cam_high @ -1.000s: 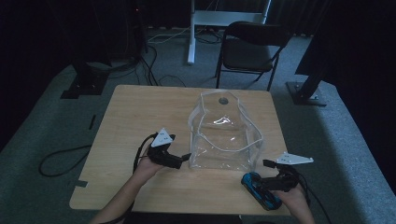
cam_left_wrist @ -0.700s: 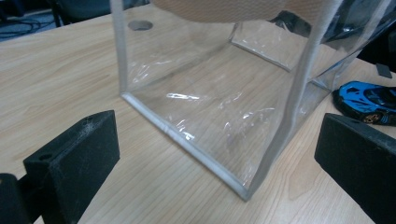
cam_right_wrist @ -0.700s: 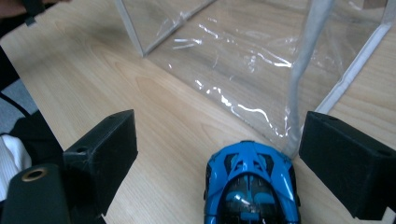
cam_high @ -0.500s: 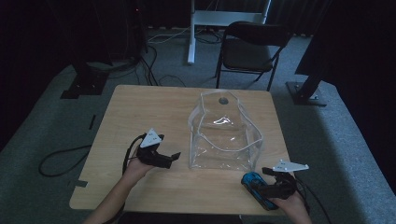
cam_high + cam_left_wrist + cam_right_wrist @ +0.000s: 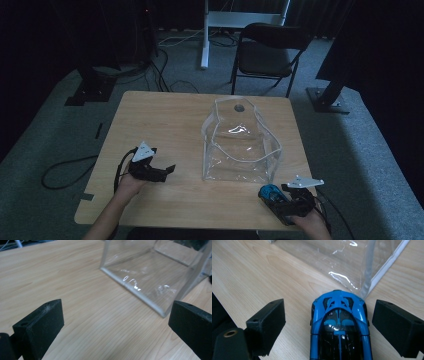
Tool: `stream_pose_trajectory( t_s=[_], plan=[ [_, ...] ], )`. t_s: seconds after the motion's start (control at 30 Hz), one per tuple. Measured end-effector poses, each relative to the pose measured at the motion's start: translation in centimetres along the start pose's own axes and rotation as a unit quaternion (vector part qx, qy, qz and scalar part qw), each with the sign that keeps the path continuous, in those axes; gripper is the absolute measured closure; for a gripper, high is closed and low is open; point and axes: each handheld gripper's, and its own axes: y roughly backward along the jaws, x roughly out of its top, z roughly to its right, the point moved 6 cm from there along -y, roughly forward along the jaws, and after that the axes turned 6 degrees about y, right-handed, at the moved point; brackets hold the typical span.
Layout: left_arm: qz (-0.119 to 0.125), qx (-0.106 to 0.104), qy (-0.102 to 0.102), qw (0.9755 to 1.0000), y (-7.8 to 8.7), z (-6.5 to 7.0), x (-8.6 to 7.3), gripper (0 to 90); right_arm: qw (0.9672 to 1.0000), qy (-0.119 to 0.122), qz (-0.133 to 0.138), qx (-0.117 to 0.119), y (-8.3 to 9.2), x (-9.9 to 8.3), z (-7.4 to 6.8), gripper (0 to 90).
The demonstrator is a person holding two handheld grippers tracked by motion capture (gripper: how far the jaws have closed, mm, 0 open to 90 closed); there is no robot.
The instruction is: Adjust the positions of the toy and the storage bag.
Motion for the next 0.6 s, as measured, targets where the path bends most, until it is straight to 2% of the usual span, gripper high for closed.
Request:
stream_pose_trajectory(
  t_s=[0.33, 0.6],
  plan=[
    [-0.006, 0.042, 0.020, 0.9989, 1.9, -3.1, -2.3, 0.6, 0.9994, 0.009, -0.030, -0.015, -1.1, -0.6, 0.1, 10.8],
    [-0.025, 0.081, 0.043, 0.9955, 3.8, -5.6, -4.5, 0.6, 0.9974, 0.011, -0.065, -0.029, -1.8, -1.4, 0.3, 10.8]
  ],
)
